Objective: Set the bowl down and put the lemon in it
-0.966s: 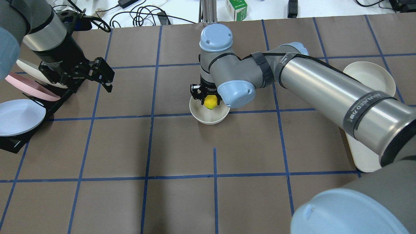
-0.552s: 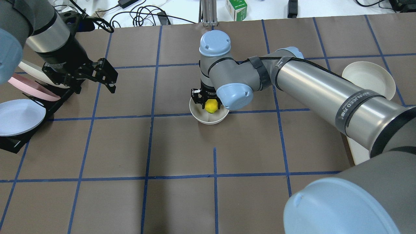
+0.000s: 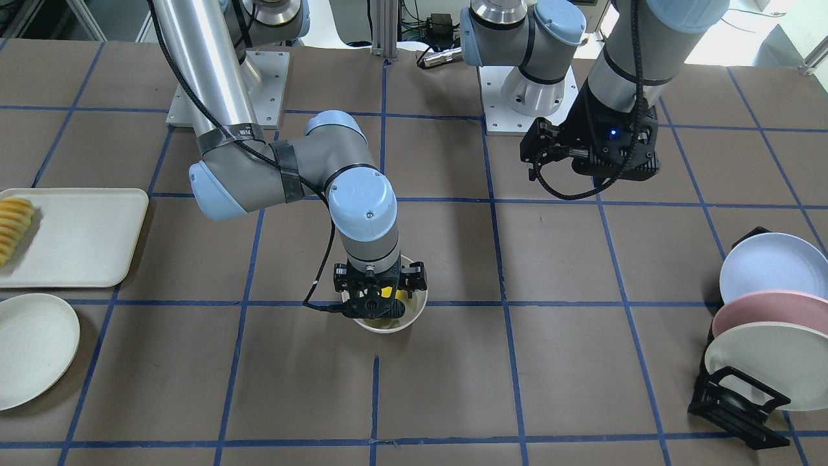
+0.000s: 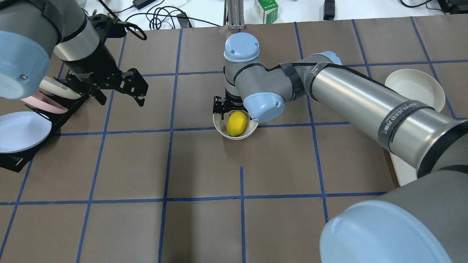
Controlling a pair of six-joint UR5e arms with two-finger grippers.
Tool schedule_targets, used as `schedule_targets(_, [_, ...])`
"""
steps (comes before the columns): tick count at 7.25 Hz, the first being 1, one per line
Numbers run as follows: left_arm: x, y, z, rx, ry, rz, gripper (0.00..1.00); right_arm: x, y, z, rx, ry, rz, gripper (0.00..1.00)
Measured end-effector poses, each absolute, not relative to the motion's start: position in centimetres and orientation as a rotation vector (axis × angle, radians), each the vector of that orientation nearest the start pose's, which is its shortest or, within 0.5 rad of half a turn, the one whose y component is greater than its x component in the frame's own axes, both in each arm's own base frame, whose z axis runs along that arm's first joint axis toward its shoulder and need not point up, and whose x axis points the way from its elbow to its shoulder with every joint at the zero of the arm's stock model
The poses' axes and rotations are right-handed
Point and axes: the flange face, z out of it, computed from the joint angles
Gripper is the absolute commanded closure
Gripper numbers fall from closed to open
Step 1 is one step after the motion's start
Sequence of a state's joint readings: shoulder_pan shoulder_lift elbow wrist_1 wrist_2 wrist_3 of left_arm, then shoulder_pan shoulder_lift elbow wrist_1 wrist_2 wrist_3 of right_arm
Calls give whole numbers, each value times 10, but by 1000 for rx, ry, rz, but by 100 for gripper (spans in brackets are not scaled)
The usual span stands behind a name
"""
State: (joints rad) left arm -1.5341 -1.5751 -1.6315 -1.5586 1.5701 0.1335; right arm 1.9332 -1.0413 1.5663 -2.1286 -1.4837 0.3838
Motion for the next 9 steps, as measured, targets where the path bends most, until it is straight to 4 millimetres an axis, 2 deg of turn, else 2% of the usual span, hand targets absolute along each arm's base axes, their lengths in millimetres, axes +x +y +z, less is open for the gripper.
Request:
schedule_targets(1, [-116,-492,456,154,3143,84,0,361,-563,269,34,3030,-60,0])
schedule_targets(2, [-116,-492,456,155,3143,84,0,355,-554,317,37,3013,-136,0])
schedule_targets(3, [-116,-492,455,155,3143,85,0,344,-538,365,46,3002,-198,0])
schedule_targets(5, [-116,-493,455,156,3142,86,0,310,-504,444,96,2999,-234,0])
schedule_targets(6, [-116,-493,455,156,3140,84,0,291,-486,471,128,3005,-227,0])
schedule_targets(7, [-116,-493,455,157,3139,82,0,275,-474,486,149,3021,-213,0])
schedule_targets(8, [-116,-493,454,158,3138,82,0,259,-472,492,129,3042,-207,0])
schedule_targets(9, [-116,-493,454,160,3138,83,0,237,-479,495,89,3058,-208,0])
